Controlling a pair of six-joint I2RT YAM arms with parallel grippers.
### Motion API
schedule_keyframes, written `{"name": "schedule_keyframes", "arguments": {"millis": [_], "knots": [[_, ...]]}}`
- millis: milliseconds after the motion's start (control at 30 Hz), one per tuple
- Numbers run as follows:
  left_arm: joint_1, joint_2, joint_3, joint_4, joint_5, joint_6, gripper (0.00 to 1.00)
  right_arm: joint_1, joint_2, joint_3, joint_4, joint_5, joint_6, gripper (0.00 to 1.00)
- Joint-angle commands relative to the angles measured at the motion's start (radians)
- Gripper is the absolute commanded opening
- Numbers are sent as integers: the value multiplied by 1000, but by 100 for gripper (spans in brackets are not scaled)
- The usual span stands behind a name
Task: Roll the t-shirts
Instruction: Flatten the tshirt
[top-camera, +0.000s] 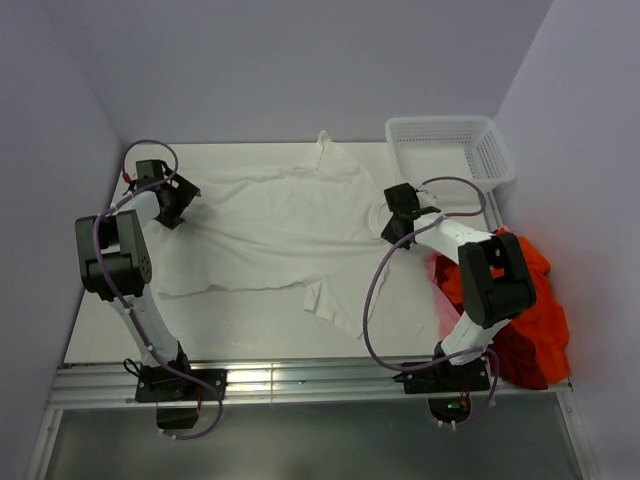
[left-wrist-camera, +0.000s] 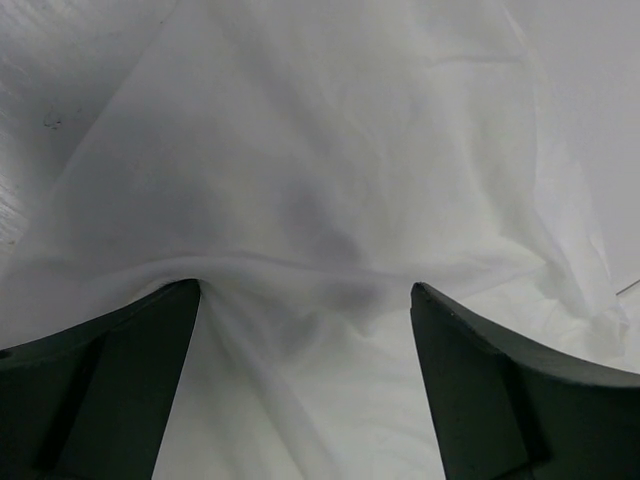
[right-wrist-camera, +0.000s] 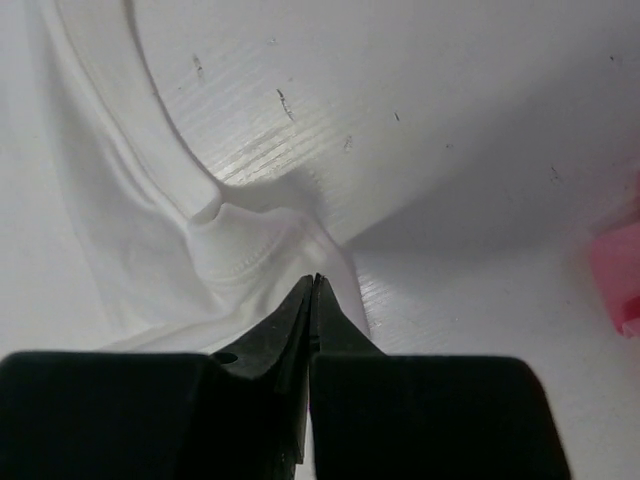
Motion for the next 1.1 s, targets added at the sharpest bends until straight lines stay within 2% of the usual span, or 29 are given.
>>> {"name": "schedule_keyframes", "arguments": {"millis": [0,67,100,200,367,467,500,533,600,767,900,1067], "knots": [[-9,-132,-17,11,-1,39,94,-9,-114,18,5,-23,-41,6],[-15,-187,-47,-17,-15,39,98,-9,-161,-4,13,-59,-58,13],[-15,-238,-53,-29,-17,43,99,-9,-182,-11,17,-72,-64,20],[-15,-331,-87,-81,-12,34,99,-8,-268,-39,-3,-97,-79,28],[-12,-413,-133,-181,5,28,99,-3,-446,-151,-32,-181,-90,31],[-9,-480,-213,-209,0,11,100,17,-570,-257,-35,-227,-81,42],[-6,-538,-242,-204,5,0,100,41,-599,-281,-46,-243,-75,51],[-1,-571,-271,-203,-3,-9,98,61,-631,-326,-55,-246,-62,54],[2,-657,-334,-225,-30,-53,95,127,-705,-363,-98,-221,-44,54],[5,-804,-412,-328,-86,-61,95,250,-829,-473,-174,-198,88,53],[9,-892,-462,-374,-127,-86,94,336,-866,-507,-211,-183,163,53],[34,-953,-500,-396,-103,-101,92,458,-873,-525,-230,-165,244,54]]}}
